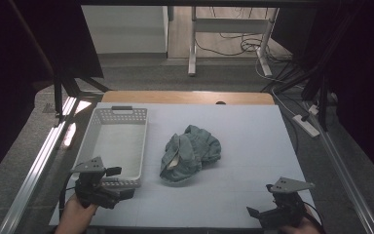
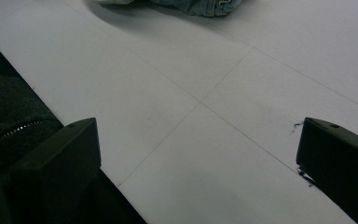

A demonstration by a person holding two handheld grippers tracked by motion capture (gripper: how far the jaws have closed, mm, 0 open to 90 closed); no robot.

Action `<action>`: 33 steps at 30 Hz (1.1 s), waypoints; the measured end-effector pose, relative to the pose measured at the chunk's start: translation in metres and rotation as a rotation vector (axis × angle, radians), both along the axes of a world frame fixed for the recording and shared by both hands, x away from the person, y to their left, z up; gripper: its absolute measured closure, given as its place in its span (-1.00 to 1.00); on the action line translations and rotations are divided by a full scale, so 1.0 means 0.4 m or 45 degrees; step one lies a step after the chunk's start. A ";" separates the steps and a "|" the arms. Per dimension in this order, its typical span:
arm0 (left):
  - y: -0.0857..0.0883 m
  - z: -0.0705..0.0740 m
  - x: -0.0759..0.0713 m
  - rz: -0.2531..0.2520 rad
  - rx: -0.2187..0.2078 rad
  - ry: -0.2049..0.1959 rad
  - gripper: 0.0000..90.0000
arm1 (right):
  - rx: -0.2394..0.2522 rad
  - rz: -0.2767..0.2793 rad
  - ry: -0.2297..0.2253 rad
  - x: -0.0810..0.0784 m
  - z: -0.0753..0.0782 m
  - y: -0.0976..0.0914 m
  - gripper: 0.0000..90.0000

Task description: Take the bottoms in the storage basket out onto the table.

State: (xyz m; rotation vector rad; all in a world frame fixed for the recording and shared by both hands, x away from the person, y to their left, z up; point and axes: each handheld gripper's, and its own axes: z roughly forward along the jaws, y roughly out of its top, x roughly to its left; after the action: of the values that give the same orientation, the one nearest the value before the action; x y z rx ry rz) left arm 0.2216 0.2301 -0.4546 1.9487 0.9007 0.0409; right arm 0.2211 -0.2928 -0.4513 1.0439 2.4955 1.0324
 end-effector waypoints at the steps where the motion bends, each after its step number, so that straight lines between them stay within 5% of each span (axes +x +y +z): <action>1: 0.002 -0.001 -0.001 0.002 -0.001 0.002 -1.00 | 0.000 0.000 0.000 0.000 0.000 0.000 -1.00; 33: 0.071 -0.026 -0.057 0.093 -0.028 0.046 -1.00 | -0.004 -0.003 0.005 0.000 0.000 0.001 -1.00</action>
State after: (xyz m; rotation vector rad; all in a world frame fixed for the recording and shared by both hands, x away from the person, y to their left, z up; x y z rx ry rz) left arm 0.1989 0.2583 -0.4652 1.9008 0.9919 0.0384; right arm 0.2213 -0.2926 -0.4514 1.0493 2.4972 1.0268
